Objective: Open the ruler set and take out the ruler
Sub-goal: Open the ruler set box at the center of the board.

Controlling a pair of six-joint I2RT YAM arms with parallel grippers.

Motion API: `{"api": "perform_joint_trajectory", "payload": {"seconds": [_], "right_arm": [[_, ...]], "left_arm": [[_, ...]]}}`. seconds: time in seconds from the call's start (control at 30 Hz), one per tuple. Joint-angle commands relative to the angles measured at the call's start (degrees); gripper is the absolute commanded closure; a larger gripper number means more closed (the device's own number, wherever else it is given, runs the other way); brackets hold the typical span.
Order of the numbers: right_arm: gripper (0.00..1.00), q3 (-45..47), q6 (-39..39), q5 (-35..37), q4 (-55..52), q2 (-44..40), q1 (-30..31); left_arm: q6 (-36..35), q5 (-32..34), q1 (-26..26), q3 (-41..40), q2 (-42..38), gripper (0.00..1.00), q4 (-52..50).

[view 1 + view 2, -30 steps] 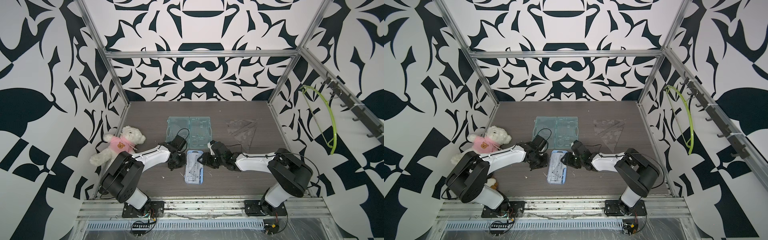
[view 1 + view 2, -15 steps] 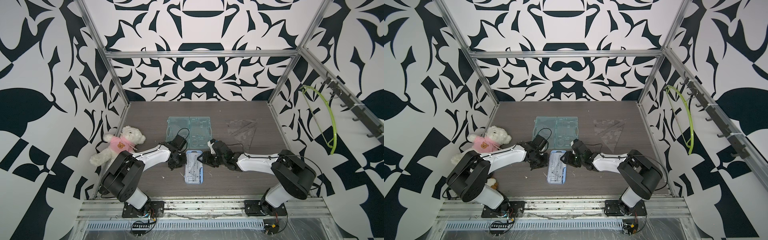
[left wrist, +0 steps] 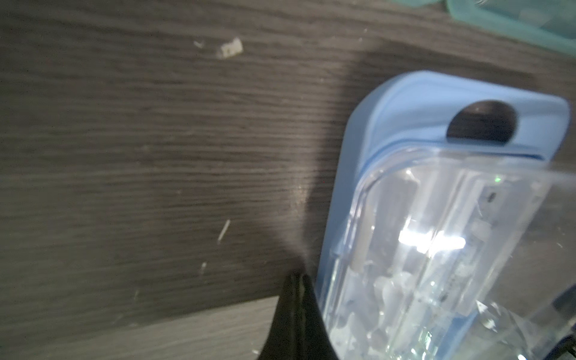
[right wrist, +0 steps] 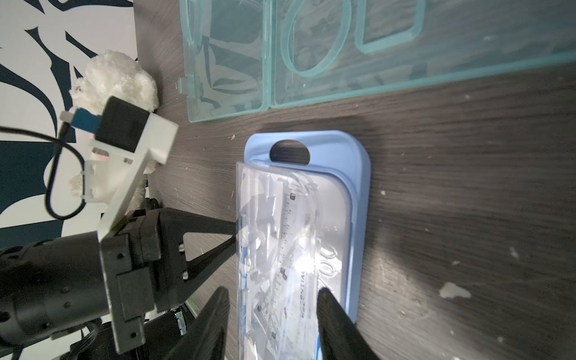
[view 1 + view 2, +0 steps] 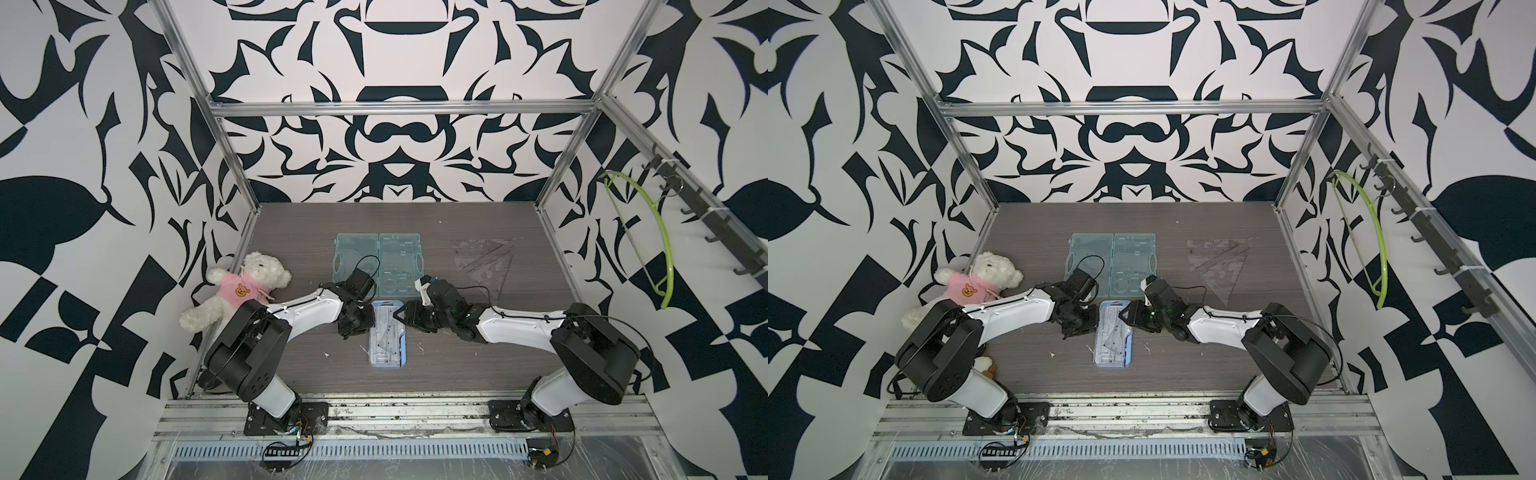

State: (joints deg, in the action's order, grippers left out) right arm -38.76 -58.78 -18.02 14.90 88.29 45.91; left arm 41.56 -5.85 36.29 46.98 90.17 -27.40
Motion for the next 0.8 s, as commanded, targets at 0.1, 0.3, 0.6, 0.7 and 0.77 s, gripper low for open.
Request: {"api": "perform_joint_trajectory", "payload": {"seconds": [0.1,0.3,0.6,0.7,0.77], "right_arm": [[0.52,-3.4,1.1,-1.2,1.6,-0.8,2.8],[0.51,-4.7,1.4,-1.2,1.9,0.4,4.0],[0.51,-6.4,2.5,-0.3,-1.5,0.4,4.1],[0.51,-8.2,3.6,0.5,-4.1,0.6,4.4],[0.51,-9.1,4.1,0.7,-5.2,0.8,4.6]], "left_arm": [[0.2,-0.4,0.2,0.3,0.8,0.98,0.2],[0.2,-0.4,0.1,0.3,0.5,0.98,0.2],[2.0,2.6,-0.5,-1.2,-5.6,0.95,-0.7],[2.6,5.8,-2.1,-1.1,-12.3,0.9,-3.3],[2.6,8.0,-3.9,-1.0,-17.6,0.88,-5.3]]}}
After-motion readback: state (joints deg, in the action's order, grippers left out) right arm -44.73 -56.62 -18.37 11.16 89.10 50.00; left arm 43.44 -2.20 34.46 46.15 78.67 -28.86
